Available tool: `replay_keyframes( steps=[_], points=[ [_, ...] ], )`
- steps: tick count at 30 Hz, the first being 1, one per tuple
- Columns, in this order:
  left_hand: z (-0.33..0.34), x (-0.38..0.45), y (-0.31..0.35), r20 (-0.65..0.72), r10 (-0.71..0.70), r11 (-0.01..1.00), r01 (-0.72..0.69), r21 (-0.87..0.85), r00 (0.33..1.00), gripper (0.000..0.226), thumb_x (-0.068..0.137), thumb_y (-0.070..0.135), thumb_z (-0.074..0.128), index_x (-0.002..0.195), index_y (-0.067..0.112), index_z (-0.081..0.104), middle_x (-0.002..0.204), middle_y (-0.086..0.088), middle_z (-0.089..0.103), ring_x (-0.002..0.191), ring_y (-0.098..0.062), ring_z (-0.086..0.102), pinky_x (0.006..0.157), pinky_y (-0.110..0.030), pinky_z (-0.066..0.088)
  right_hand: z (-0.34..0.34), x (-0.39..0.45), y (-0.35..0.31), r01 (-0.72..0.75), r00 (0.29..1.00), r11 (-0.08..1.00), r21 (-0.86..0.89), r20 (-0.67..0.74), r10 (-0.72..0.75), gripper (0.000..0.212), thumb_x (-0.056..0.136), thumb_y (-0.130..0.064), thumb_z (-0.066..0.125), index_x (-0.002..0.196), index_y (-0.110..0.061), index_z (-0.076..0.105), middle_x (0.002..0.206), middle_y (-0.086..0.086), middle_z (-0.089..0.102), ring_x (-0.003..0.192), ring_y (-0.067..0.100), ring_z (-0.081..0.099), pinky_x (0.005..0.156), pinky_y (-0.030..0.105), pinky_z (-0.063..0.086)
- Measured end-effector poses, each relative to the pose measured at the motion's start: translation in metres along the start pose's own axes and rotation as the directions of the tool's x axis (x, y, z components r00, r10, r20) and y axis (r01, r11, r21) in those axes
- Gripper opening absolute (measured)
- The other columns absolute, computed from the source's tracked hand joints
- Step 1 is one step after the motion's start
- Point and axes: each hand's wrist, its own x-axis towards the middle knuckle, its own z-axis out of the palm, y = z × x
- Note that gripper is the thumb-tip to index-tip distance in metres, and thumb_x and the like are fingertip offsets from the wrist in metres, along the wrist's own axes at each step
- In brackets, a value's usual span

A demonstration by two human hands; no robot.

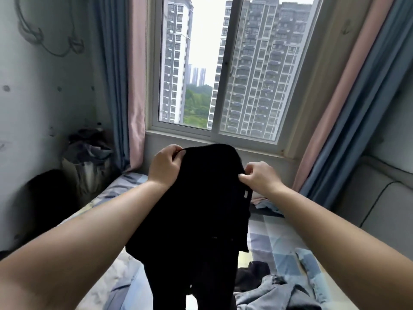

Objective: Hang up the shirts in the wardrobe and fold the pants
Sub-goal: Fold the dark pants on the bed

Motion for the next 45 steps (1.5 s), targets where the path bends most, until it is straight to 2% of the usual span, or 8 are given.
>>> replay_keyframes(
  steps=[4,7,14,19,24,32,39,45],
  points=[
    [-0.005,-0.009,0.021,0.022,0.128,0.990,-0.129,0.051,0.992,0.014,0.093,0.016,0.060,0.094,0.005,0.067,0.090,-0.008,0.069,0.088,-0.025,0.062,0.076,-0.024,0.039,0.013,0.001,0.008,-0.116,0.984,0.984,0.137,0.149,0.095,0.049,0.081,-0.034,0.063,0.117,-0.010,0.042,0.106,0.009,0.061,0.093,0.026,0.058,0.075,0.031,0.045],
    [-0.011,-0.015,0.034,0.044,0.213,0.971,-0.217,0.097,0.976,0.014,0.092,0.015,0.060,0.097,0.006,0.069,0.094,-0.007,0.070,0.091,-0.022,0.062,0.083,-0.025,0.042,0.016,0.008,0.011,-0.111,0.980,0.991,-0.075,0.158,0.122,0.074,0.082,-0.059,0.053,0.137,-0.015,0.031,0.120,0.009,0.060,0.110,0.029,0.057,0.083,0.035,0.044],
    [-0.054,-0.027,0.043,0.085,0.335,0.899,-0.345,0.270,0.938,0.012,0.088,0.017,0.067,0.096,0.008,0.070,0.094,-0.002,0.069,0.088,-0.016,0.062,0.085,-0.024,0.046,0.008,0.023,-0.003,-0.007,0.992,0.978,0.210,0.121,-0.019,0.020,0.084,-0.015,0.043,0.072,-0.019,0.059,0.080,0.006,0.068,0.082,0.029,0.066,0.066,0.030,0.050],
    [-0.098,-0.043,0.025,0.317,0.315,0.729,-0.442,0.523,0.895,0.018,0.083,0.014,0.072,0.095,0.002,0.064,0.094,-0.009,0.061,0.079,-0.030,0.062,0.074,-0.038,0.051,-0.027,0.027,-0.051,0.063,0.996,0.571,0.818,-0.012,-0.092,0.044,0.082,0.003,0.037,0.079,-0.028,0.068,0.087,0.003,0.065,0.078,0.023,0.062,0.064,0.033,0.057],
    [-0.105,-0.070,-0.012,-0.002,-0.072,0.822,0.061,0.566,0.997,0.019,0.083,0.032,0.068,0.084,0.016,0.060,0.084,-0.001,0.053,0.075,-0.020,0.053,0.067,-0.032,0.040,-0.055,0.010,-0.098,0.134,0.985,0.322,0.937,-0.090,-0.149,0.057,0.073,0.008,0.027,0.083,-0.028,0.070,0.080,0.001,0.058,0.062,0.016,0.051,0.047,0.022,0.045],
    [-0.112,-0.102,-0.053,-0.171,-0.490,0.701,0.504,0.505,0.854,0.020,0.083,0.031,0.058,0.074,0.016,0.047,0.069,-0.004,0.059,0.065,-0.023,0.056,0.054,-0.030,0.036,-0.096,0.010,-0.071,0.140,0.988,0.217,0.966,-0.120,-0.099,0.054,0.078,0.009,0.027,0.085,-0.026,0.068,0.089,0.006,0.057,0.077,0.020,0.056,0.066,0.031,0.052],
    [-0.090,-0.083,-0.018,-0.280,-0.563,0.827,0.521,-0.213,0.778,0.019,0.087,0.010,0.056,0.106,0.011,0.052,0.087,-0.007,0.063,0.064,-0.022,0.064,0.053,-0.029,0.052,-0.107,0.018,-0.028,0.104,0.991,0.171,0.980,-0.116,0.063,0.035,0.091,0.002,0.033,0.089,-0.025,0.056,0.103,0.009,0.052,0.091,0.023,0.055,0.055,0.025,0.052],
    [-0.072,-0.027,0.070,-0.043,-0.543,0.570,0.330,-0.752,0.839,0.025,0.100,0.009,0.035,0.096,0.010,0.059,0.089,-0.014,0.069,0.071,-0.018,0.072,0.056,-0.027,0.055,-0.137,0.036,0.025,0.109,0.957,0.023,0.994,-0.111,0.266,0.037,0.091,0.003,0.029,0.085,-0.021,0.057,0.102,0.012,0.060,0.093,0.029,0.061,0.071,0.036,0.056]
  ],
)
